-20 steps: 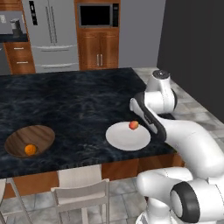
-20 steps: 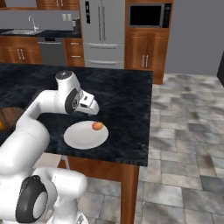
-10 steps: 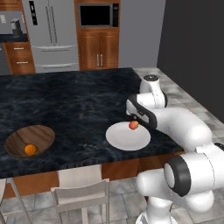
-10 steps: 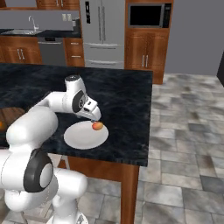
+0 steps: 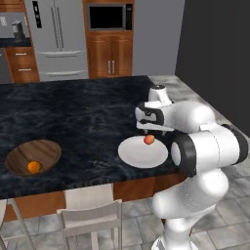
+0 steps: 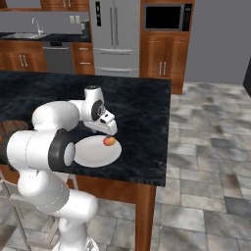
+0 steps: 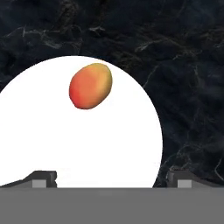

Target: Take the fruits from the plate on the dining counter and place two fruits in each bowl.

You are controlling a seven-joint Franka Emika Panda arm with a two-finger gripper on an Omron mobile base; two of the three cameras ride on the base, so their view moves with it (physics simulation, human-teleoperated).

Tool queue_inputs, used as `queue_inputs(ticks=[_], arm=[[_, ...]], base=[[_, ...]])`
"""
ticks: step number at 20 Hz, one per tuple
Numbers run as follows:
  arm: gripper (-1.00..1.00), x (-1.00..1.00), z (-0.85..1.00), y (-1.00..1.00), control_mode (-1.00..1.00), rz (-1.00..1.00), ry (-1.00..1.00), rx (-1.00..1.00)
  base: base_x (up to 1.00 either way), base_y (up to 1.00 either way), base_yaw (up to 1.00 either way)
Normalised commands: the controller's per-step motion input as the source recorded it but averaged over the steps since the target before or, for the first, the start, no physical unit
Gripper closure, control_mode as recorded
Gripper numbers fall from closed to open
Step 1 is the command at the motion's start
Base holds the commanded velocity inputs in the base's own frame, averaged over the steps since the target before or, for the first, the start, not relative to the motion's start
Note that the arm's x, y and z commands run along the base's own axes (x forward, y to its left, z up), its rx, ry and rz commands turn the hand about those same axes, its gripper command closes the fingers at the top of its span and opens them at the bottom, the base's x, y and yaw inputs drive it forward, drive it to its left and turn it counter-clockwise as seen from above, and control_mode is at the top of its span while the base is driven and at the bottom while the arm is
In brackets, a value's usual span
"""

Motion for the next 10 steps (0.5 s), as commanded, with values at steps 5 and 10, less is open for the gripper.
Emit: queue_inputs(ticks=[5, 10], arm=[[-1.00, 0.54, -0.63, 0.00, -1.00, -0.03, 0.06, 0.00], [-1.00, 0.37, -0.68, 0.00, -1.00, -0.01, 0.00, 0.00]], base=[[0.00, 0.00, 0.00], [0.00, 0.00, 0.00]])
